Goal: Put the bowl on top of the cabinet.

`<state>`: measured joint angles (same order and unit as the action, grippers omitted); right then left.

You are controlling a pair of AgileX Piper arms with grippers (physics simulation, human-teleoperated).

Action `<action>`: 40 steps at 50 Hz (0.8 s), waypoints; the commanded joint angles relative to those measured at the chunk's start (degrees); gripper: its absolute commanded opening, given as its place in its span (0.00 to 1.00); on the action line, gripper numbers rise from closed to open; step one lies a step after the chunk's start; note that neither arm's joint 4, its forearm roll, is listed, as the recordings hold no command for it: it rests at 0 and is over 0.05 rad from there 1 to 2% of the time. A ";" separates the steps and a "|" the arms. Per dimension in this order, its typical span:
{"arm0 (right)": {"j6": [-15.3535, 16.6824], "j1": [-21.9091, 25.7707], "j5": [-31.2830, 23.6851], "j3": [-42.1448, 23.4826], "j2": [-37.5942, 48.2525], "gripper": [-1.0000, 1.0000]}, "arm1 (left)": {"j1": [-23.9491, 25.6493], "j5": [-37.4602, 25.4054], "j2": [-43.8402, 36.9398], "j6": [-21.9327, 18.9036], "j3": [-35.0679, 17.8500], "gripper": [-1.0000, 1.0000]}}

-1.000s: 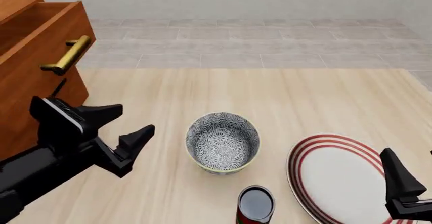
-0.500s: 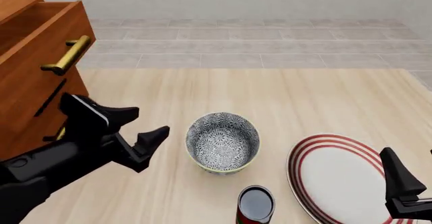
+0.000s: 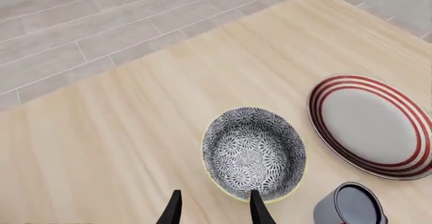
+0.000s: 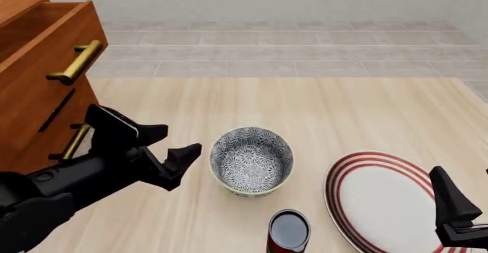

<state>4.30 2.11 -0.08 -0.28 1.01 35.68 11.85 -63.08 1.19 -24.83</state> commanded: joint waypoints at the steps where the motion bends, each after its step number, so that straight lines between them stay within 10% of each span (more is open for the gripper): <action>1: -0.07 0.02 -0.34 -0.05 -0.38 1.00 | 0.02 0.49 -1.76 2.23 -0.65 1.00; 40: 0.09 0.27 -0.95 0.05 -0.95 1.00 | -0.38 6.07 -10.00 9.64 -1.12 1.00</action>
<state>4.36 2.39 -0.95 -0.24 0.14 34.46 16.62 -71.00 9.17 -25.69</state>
